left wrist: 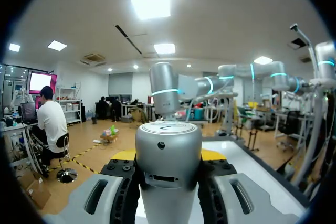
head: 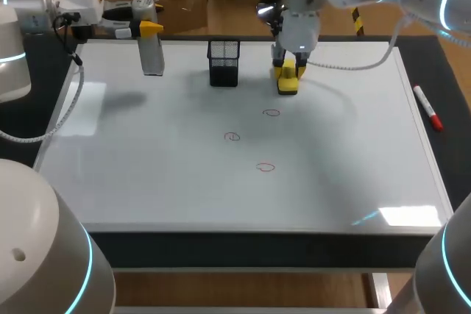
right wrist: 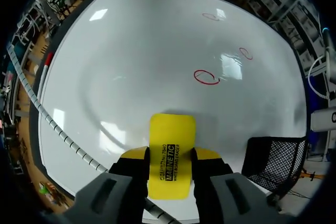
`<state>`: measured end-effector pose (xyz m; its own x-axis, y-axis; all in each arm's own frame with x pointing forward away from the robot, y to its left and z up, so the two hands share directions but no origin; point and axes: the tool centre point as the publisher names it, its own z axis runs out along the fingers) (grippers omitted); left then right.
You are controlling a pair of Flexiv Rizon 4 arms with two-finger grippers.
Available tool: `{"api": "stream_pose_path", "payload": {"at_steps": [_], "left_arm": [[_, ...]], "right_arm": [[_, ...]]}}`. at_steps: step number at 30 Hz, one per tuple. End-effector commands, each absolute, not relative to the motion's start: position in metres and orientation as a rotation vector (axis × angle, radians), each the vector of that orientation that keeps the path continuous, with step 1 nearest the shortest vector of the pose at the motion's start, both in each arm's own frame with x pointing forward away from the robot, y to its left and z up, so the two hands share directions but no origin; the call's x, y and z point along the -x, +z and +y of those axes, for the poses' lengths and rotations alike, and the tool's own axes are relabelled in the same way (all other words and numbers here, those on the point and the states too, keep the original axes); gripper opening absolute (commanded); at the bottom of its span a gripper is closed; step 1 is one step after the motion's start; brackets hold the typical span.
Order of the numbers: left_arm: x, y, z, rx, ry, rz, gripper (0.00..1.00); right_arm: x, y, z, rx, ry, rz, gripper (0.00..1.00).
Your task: Pick up the inspection probe, press it on each red-marked spot on the whiteboard one by one, put down the probe, pick up the eraser, and wipe off all the red marks.
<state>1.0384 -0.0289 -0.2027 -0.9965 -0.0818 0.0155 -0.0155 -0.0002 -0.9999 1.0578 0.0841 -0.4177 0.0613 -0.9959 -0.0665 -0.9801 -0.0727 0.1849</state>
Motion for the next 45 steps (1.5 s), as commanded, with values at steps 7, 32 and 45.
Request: {"api": "stream_pose_path", "payload": {"at_steps": [7, 32, 45], "left_arm": [[-1.039, -0.202, -0.029, 0.104, -2.187, 2.189, 0.00], [-1.039, -0.202, -0.029, 0.104, -2.187, 2.189, 0.00], [-1.039, -0.202, -0.029, 0.104, -2.187, 2.189, 0.00]], "right_arm": [[-1.046, -0.381, 0.060, -2.113, -0.197, -2.256, 0.00], [-0.951, -0.351, -0.056, -1.498, -0.178, -2.727, 0.00], [-0.900, -0.363, -0.107, -1.327, -0.249, -2.843, 0.00]]}}
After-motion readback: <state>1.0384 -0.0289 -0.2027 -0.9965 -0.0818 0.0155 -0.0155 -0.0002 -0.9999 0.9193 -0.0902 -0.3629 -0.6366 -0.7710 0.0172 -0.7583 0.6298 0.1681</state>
